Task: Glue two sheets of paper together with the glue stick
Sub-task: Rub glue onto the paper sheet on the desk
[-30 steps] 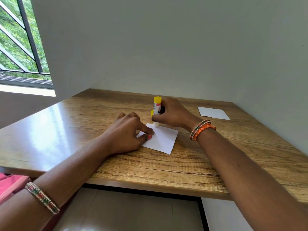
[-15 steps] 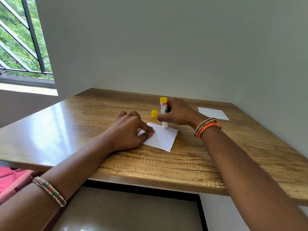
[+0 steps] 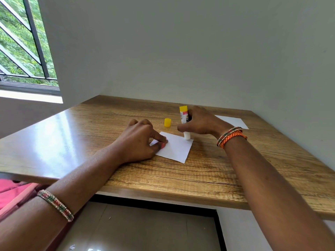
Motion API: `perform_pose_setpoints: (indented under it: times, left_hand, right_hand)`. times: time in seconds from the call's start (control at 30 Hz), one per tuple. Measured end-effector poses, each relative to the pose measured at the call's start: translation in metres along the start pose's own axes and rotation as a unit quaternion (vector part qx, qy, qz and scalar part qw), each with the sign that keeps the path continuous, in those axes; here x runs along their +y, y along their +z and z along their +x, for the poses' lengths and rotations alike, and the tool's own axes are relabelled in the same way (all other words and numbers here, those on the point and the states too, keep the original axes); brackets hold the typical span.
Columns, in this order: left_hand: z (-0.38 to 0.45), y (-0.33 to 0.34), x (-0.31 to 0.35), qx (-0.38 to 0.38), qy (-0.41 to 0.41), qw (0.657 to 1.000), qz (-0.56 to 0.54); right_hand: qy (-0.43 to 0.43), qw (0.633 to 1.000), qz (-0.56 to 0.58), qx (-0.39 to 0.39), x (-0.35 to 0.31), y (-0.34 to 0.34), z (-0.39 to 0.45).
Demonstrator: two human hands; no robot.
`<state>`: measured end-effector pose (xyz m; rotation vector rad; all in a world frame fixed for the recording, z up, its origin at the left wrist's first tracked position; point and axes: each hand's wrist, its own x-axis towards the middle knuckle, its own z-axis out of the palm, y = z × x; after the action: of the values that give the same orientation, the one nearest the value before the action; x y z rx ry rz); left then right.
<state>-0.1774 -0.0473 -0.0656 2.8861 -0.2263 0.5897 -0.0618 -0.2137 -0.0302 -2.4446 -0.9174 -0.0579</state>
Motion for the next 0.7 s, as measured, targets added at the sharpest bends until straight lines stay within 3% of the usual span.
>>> perform_pose_setpoints:
  times: [0.37,0.53,0.7]
  left_hand:
    - [-0.001,-0.001,0.001,-0.009,-0.002,1.0,-0.009]
    - [-0.002,-0.002,0.002,-0.014,-0.004,1.0,-0.021]
    - [0.001,0.007,-0.003,-0.074,-0.001,0.996,-0.045]
  right_hand:
    - [0.041,0.998,-0.03,-0.045,0.0,-0.01,-0.007]
    - [0.041,0.998,0.037,0.042,0.0,-0.016,-0.007]
    - [0.004,0.994,0.038,0.099,-0.005,-0.007,-0.006]
